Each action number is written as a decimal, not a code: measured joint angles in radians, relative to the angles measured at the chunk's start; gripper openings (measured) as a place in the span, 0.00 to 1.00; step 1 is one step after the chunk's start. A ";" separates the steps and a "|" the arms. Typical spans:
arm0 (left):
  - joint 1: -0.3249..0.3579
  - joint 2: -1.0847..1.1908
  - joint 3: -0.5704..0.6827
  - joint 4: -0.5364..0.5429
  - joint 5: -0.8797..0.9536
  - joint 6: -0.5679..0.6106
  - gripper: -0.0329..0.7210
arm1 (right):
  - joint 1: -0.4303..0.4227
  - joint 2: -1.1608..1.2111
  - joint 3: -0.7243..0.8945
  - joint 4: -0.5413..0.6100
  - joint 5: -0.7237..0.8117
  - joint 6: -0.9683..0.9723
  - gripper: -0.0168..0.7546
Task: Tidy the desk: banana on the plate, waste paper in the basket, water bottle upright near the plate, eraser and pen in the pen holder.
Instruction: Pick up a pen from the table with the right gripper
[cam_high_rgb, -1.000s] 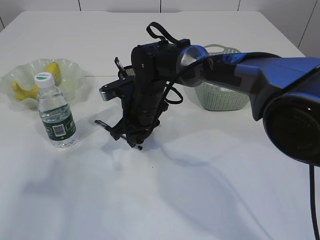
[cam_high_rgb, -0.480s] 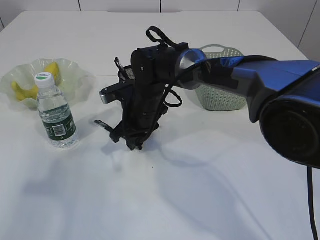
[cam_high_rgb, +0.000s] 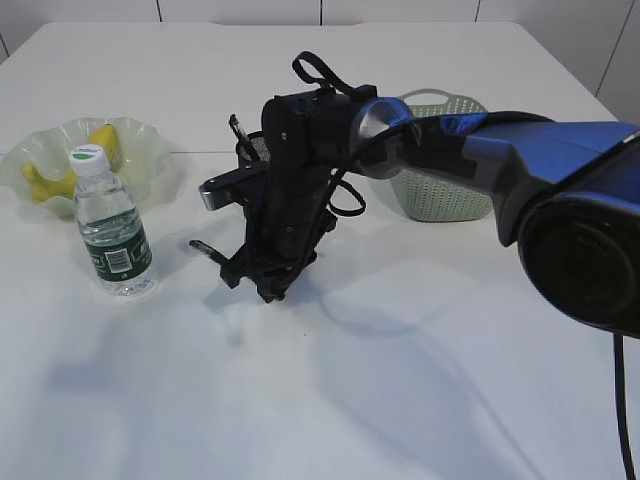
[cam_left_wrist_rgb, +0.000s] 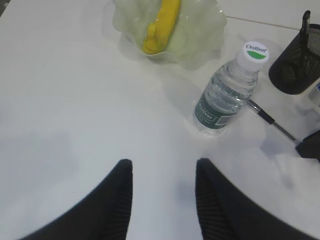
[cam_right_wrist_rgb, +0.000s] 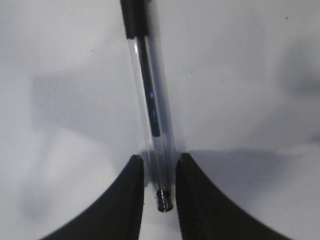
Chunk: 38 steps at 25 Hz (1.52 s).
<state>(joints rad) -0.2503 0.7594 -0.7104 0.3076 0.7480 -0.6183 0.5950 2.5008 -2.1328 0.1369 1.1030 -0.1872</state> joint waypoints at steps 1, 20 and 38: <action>0.000 0.000 0.000 0.000 0.000 0.000 0.44 | 0.000 0.000 0.000 0.000 0.002 0.000 0.24; 0.000 0.000 0.000 0.000 0.000 0.000 0.43 | 0.000 0.000 -0.002 0.002 0.013 -0.015 0.08; 0.000 0.000 0.000 0.010 0.000 0.000 0.43 | 0.000 -0.054 -0.002 0.021 0.078 -0.020 0.07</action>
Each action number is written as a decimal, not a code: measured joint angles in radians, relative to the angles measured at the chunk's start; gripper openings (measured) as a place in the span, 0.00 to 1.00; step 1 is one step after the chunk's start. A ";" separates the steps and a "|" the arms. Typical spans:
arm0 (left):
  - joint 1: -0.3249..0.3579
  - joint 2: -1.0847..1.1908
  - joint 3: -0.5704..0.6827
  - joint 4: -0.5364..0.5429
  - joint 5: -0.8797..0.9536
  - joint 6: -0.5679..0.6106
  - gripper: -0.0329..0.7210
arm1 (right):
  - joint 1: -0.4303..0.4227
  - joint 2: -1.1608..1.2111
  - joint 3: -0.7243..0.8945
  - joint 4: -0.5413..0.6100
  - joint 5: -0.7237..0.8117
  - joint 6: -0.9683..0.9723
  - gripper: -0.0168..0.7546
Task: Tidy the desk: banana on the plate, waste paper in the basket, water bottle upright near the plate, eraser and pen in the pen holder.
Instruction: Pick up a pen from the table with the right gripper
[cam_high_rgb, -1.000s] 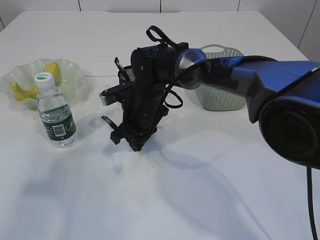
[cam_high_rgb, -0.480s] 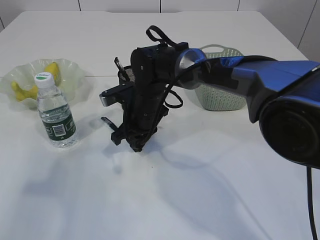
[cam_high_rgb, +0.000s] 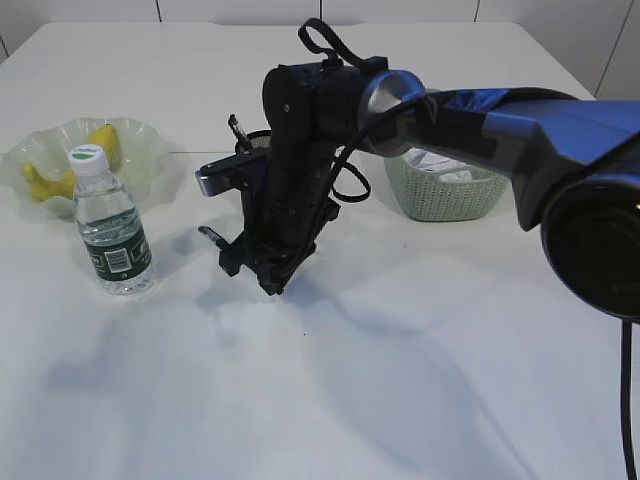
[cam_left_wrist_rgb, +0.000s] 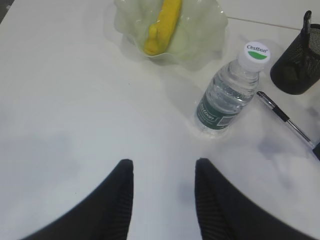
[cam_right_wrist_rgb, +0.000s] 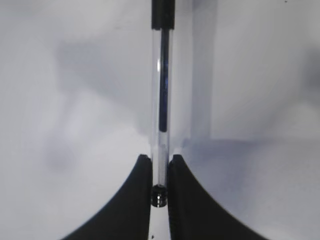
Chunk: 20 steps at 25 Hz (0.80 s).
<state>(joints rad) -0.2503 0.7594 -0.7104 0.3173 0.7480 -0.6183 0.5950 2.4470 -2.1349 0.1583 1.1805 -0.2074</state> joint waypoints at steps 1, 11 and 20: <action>0.000 0.000 0.000 0.000 0.000 0.000 0.43 | 0.000 -0.002 0.000 0.011 0.011 0.000 0.07; 0.000 0.000 0.000 0.002 0.000 0.000 0.42 | 0.000 -0.044 0.002 0.048 0.038 -0.002 0.07; 0.000 0.000 0.000 0.002 0.000 0.000 0.40 | 0.000 -0.129 0.009 0.040 0.040 0.007 0.07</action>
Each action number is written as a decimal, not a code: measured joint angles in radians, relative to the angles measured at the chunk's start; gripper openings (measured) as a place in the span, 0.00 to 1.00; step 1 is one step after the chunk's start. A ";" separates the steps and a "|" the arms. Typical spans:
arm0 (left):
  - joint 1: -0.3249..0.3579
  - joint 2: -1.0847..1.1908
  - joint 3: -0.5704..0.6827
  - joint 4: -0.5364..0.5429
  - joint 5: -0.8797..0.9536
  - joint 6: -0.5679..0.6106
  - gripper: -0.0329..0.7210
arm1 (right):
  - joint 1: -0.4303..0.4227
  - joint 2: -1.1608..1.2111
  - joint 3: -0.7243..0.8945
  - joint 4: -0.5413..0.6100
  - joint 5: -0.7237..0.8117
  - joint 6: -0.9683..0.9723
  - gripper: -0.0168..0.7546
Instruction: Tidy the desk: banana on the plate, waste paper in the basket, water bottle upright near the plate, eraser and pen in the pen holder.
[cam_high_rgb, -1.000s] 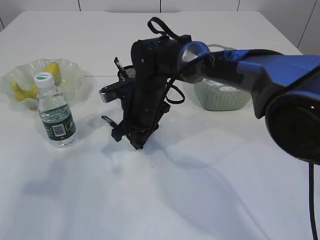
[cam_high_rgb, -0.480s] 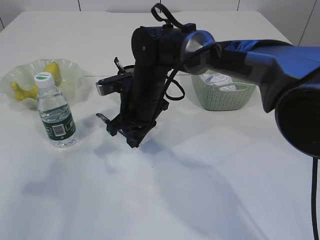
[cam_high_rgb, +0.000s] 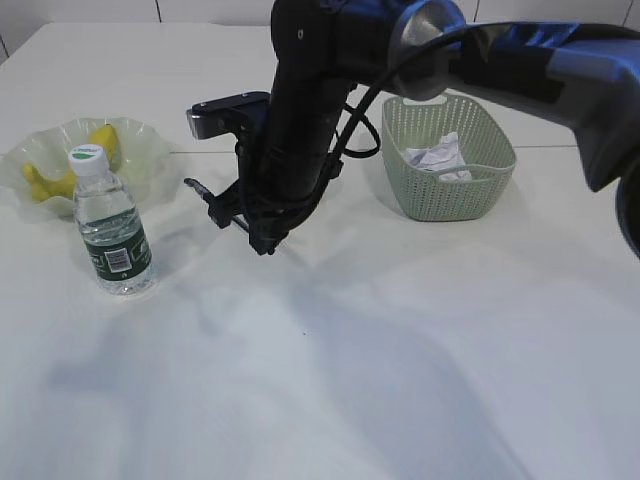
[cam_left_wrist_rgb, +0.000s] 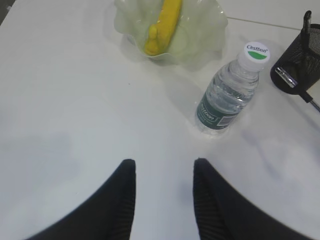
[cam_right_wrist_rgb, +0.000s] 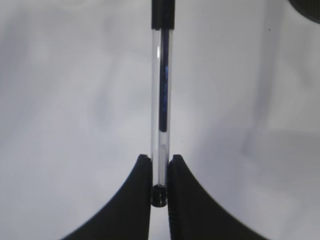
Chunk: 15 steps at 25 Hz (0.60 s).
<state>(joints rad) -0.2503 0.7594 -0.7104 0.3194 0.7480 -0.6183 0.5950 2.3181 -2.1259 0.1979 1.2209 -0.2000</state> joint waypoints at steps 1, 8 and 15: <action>0.000 0.000 0.000 0.000 0.000 0.000 0.40 | 0.000 -0.011 0.009 0.000 0.000 0.000 0.07; 0.000 0.000 0.000 -0.038 -0.004 0.000 0.40 | 0.000 -0.153 0.209 -0.008 0.000 0.002 0.07; 0.000 0.000 0.000 -0.110 -0.045 0.000 0.39 | 0.000 -0.385 0.448 -0.011 0.000 0.000 0.07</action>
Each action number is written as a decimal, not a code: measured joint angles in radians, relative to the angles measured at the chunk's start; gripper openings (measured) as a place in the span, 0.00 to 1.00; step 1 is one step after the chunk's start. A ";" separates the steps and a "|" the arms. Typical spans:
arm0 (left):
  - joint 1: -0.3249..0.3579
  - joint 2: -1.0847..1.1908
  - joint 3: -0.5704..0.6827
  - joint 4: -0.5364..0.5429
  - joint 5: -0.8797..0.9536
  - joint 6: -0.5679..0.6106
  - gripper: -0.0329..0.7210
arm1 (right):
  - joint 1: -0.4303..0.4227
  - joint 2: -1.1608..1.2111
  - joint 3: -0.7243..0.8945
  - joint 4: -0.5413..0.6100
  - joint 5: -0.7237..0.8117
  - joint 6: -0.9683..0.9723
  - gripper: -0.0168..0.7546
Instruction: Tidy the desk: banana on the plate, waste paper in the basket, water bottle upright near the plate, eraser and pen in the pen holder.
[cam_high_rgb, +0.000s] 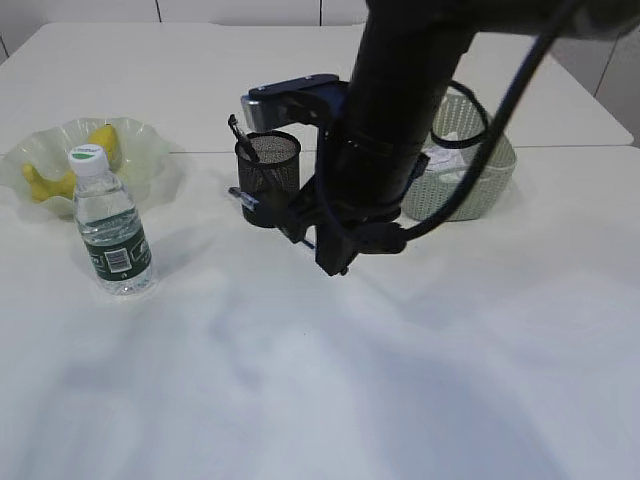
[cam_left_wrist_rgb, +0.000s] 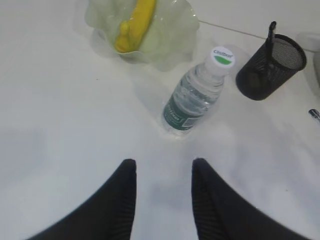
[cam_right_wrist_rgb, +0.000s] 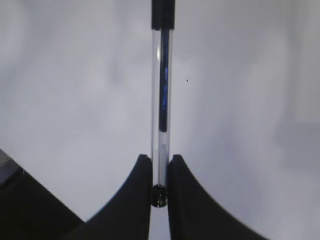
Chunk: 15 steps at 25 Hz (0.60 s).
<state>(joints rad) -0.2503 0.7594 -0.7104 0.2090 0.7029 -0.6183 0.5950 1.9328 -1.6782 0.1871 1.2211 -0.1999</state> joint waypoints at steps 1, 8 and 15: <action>0.000 0.000 0.000 -0.021 -0.013 0.000 0.39 | 0.000 -0.031 0.031 0.000 -0.005 0.000 0.07; -0.062 0.000 0.000 -0.156 -0.156 0.076 0.39 | 0.000 -0.268 0.205 0.015 -0.038 -0.025 0.07; -0.208 0.012 0.000 -0.188 -0.350 0.139 0.39 | 0.000 -0.407 0.244 0.049 -0.056 -0.048 0.07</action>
<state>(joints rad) -0.4584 0.7714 -0.7104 0.0215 0.3532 -0.4798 0.5950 1.5260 -1.4338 0.2364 1.1655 -0.2476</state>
